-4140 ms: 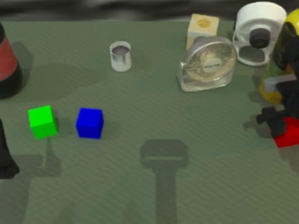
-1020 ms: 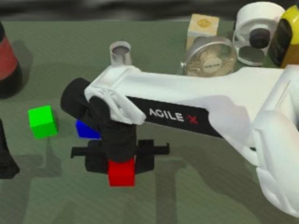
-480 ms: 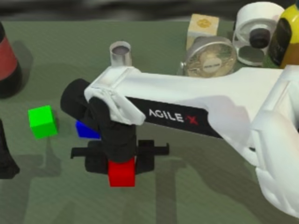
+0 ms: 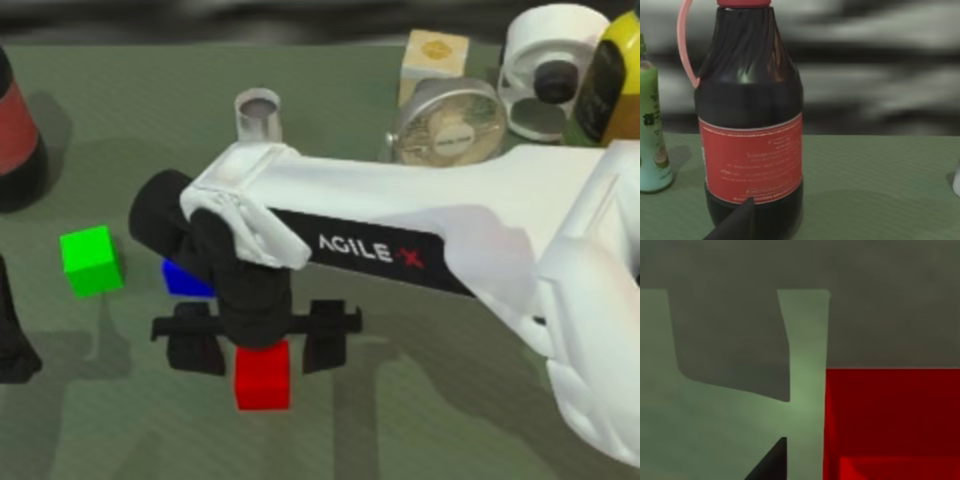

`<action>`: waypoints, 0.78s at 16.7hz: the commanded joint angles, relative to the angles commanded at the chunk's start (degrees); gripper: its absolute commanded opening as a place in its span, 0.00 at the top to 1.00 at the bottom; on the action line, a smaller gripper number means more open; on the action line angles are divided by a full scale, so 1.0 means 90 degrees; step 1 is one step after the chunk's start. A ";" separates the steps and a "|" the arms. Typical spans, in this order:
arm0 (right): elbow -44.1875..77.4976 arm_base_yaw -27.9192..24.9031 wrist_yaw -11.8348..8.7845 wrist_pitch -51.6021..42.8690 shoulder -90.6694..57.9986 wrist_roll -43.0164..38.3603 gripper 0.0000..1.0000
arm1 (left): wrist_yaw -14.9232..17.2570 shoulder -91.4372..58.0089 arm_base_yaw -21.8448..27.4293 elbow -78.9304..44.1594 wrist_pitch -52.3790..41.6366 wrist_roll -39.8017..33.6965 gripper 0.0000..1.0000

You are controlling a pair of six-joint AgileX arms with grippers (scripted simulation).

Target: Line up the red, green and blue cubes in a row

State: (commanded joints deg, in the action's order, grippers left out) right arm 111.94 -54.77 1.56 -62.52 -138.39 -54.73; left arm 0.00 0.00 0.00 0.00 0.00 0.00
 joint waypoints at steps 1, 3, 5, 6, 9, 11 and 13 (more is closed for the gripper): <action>0.0000 0.0000 0.0000 0.0000 0.0000 0.0000 0.00 | 0.0000 0.0000 0.0000 0.0000 0.0000 0.0000 0.00; 0.0000 0.0000 0.0000 0.0000 0.0000 0.0000 0.00 | 0.0000 0.0000 0.0000 0.0000 0.0000 0.0000 0.00; 0.0000 0.0000 0.0000 0.0000 0.0000 0.0000 0.00 | 0.0000 0.0000 0.0000 0.0000 0.0000 0.0000 0.00; 0.0000 0.0000 0.0000 0.0000 0.0000 0.0000 0.00 | 0.0000 0.0000 0.0000 0.0000 0.0000 0.0000 0.00; 0.0023 0.0009 -0.0001 -0.0022 0.0004 0.0003 0.00 | 0.0000 0.0000 0.0000 0.0000 0.0000 0.0000 0.00; 0.0257 -0.0016 -0.0004 -0.0260 0.0039 0.0001 0.00 | 0.0000 0.0000 0.0000 0.0000 0.0000 0.0000 0.00; 0.0638 -0.0029 -0.0009 -0.0736 0.0117 -0.0012 0.00 | 0.0000 0.0000 0.0000 0.0000 0.0000 0.0000 0.00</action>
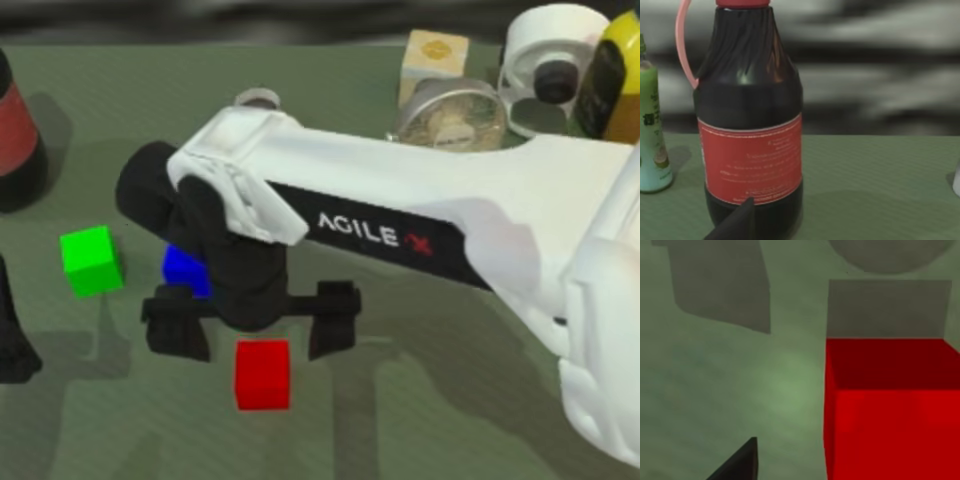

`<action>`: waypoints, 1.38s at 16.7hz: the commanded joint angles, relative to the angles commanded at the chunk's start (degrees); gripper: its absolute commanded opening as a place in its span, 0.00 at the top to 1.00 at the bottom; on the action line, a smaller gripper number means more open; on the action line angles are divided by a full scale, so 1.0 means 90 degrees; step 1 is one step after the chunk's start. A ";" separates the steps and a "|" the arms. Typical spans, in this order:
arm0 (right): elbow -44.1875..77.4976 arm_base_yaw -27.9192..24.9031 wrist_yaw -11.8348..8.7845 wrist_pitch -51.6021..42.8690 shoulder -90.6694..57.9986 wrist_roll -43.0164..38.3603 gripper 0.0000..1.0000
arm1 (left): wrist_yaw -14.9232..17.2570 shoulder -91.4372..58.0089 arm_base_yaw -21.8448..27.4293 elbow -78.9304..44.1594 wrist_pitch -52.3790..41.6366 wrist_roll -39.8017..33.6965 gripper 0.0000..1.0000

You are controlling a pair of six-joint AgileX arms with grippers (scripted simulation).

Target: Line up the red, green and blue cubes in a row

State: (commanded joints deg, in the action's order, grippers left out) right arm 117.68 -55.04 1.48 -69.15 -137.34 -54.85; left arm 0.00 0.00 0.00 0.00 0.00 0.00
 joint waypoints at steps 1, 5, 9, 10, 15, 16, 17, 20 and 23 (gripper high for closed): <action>0.0199 -0.0011 -0.0001 -0.0275 0.0036 -0.0003 0.00 | 0.0000 0.0000 0.0000 0.0000 0.0000 0.0000 0.00; 0.0671 -0.0031 0.0006 -0.0835 0.0149 0.0002 0.00 | 0.0000 0.0000 0.0000 0.0000 0.0000 0.0000 0.00; 0.0659 0.0007 0.0006 -0.0820 0.0128 0.0002 0.00 | 0.0000 0.0000 0.0000 0.0000 0.0000 0.0000 0.00; 0.0606 0.0029 0.0027 -0.0790 0.0190 0.0038 0.00 | 0.0003 -0.0046 0.0006 -0.0046 -0.0031 0.0036 0.00; -0.0464 0.0542 0.0378 -0.0142 0.1491 0.0694 0.00 | 0.0021 -0.1040 0.0079 -0.1018 -0.0676 0.0754 0.00; -0.0838 0.0724 0.0471 0.0083 0.1963 0.0901 0.00 | 0.0021 -0.1397 0.0096 -0.1341 -0.0893 0.0988 0.00; -0.1259 0.0927 0.0562 0.0335 0.2500 0.1125 0.00 | 0.0020 -0.1804 0.0115 -0.1692 -0.1133 0.1242 0.00; -0.2794 0.1652 0.0803 0.1224 0.4434 0.1889 0.00 | 0.0012 -0.3353 0.0175 -0.2895 -0.1983 0.2127 0.00; -0.4661 0.2501 0.0952 0.2265 0.6667 0.2745 0.00 | 0.0002 -0.5234 0.0243 -0.4212 -0.2943 0.3111 0.00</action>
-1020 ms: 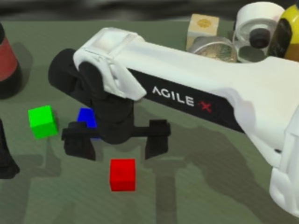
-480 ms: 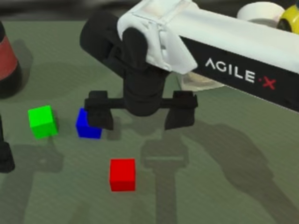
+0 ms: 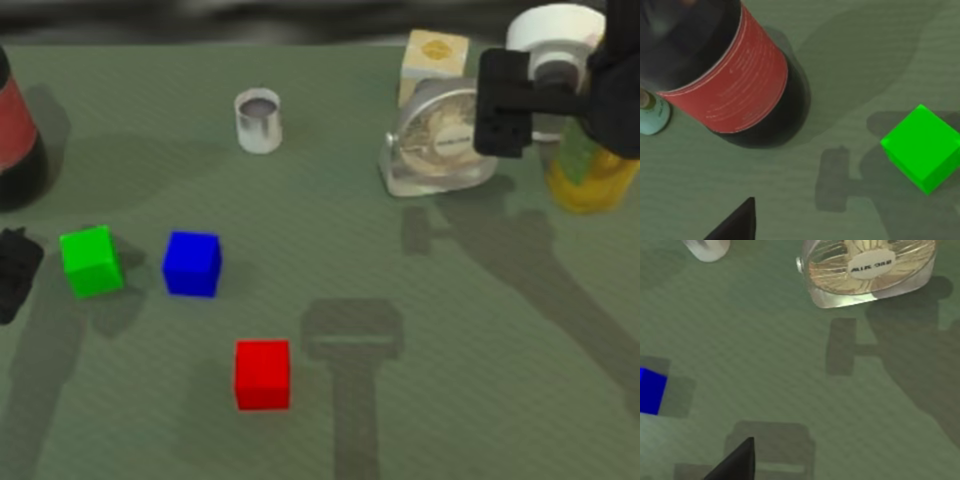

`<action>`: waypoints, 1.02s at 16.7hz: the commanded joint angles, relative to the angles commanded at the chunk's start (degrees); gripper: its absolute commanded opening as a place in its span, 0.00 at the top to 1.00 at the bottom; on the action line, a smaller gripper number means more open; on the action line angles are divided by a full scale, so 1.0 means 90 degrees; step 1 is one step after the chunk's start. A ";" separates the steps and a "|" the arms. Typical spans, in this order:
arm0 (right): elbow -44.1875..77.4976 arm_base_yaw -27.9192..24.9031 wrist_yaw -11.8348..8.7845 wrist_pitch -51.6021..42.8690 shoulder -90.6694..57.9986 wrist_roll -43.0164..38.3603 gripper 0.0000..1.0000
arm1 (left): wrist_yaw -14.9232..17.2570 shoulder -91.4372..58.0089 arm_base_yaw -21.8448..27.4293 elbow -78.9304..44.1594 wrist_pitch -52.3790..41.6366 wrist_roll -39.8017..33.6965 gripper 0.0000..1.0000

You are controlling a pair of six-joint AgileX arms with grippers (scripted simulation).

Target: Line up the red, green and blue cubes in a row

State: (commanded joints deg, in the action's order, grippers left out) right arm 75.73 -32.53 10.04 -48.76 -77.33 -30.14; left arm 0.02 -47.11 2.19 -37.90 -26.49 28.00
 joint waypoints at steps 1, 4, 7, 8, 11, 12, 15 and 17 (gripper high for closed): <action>-0.0667 0.0293 0.0020 0.0366 0.0766 0.0290 0.00 | -0.0002 -0.0640 0.0024 -0.0433 -0.0321 0.0327 0.00; -0.2663 0.1150 -0.0009 0.1469 0.2961 0.1127 0.00 | -0.0005 -0.2528 0.0099 -0.1698 -0.1272 0.1296 0.00; -0.4513 0.1916 -0.0167 0.2538 0.4807 0.1862 0.00 | -0.0003 -0.4307 0.0176 -0.2935 -0.2185 0.2235 0.00; -0.5071 0.2148 -0.0245 0.2889 0.5327 0.2082 0.00 | -0.0003 -0.4822 0.0199 -0.3313 -0.2455 0.2516 0.00; -0.6543 0.2766 -0.0527 0.3903 0.6690 0.2661 0.00 | -0.0001 -0.6163 0.0259 -0.4359 -0.3174 0.3285 0.00; -0.6960 0.2938 -0.0629 0.4211 0.7092 0.2819 0.00 | 0.0001 -0.6516 0.0276 -0.4656 -0.3369 0.3499 0.00; -0.7893 0.3328 -0.0914 0.4957 0.8075 0.3164 0.00 | 0.0007 -0.7335 0.0320 -0.5394 -0.3819 0.4019 0.00; -0.8258 0.3482 -0.1051 0.5274 0.8454 0.3294 0.00 | 0.0009 -0.7665 0.0336 -0.5702 -0.3990 0.4226 0.00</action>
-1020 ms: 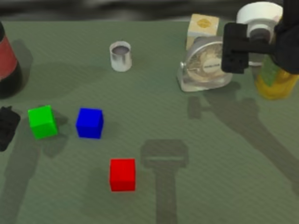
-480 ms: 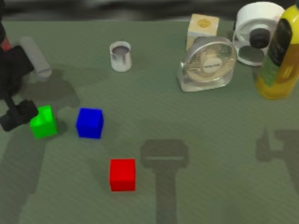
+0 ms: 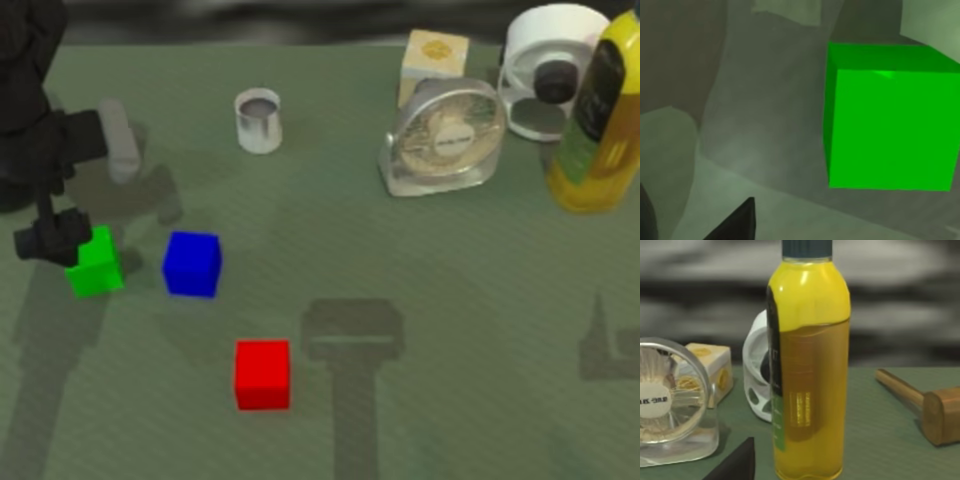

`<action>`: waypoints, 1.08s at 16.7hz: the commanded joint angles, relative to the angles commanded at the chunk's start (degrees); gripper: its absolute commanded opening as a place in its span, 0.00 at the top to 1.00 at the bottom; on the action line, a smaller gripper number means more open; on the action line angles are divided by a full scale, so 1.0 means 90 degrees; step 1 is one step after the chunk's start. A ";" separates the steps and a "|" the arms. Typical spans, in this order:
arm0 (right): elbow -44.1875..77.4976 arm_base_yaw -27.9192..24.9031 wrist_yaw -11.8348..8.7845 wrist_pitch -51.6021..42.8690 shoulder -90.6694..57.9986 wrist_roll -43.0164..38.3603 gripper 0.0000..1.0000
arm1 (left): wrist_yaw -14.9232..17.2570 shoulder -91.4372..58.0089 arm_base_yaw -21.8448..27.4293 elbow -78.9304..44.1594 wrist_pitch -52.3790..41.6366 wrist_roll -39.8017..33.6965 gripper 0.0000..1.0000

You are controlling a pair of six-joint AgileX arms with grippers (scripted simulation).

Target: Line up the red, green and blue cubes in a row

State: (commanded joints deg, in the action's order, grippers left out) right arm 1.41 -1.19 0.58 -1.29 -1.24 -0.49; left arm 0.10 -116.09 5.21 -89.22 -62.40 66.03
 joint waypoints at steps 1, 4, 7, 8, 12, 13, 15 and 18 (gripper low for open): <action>-0.0105 0.0045 -0.0043 0.0095 0.0096 0.0037 0.00 | 0.0000 -0.0100 0.0004 -0.0094 -0.0049 0.0060 0.00; -0.0157 0.0068 -0.0065 0.0143 0.0138 0.0055 0.00 | 0.0000 -0.0152 0.0006 -0.0145 -0.0073 0.0091 0.00; -0.0157 0.0068 -0.0065 0.0143 0.0138 0.0055 0.00 | -0.0001 -0.0193 -0.0026 -0.0174 -0.0085 0.0112 0.00; -0.0157 0.0068 -0.0065 0.0143 0.0138 0.0055 0.00 | -0.0001 -0.0199 -0.0025 -0.0163 -0.0065 0.0113 0.00; -0.0157 0.0068 -0.0065 0.0143 0.0138 0.0055 0.00 | 0.0002 -0.0417 -0.0012 0.0209 0.0546 0.0114 0.00; -0.0157 0.0068 -0.0065 0.0143 0.0138 0.0055 0.00 | 0.0003 -0.0503 -0.0010 0.0349 0.0774 0.0113 0.00; -0.0157 0.0068 -0.0065 0.0143 0.0138 0.0055 0.00 | 0.0004 -0.0680 -0.0007 0.0628 0.1232 0.0111 0.00; -0.0157 0.0068 -0.0065 0.0143 0.0138 0.0055 0.00 | 0.0006 -0.0849 -0.0004 0.0896 0.1666 0.0111 0.00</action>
State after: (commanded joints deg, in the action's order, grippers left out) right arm 0.00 -0.57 0.00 0.00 0.00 0.00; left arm 0.15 -123.74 5.17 -81.16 -47.40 67.03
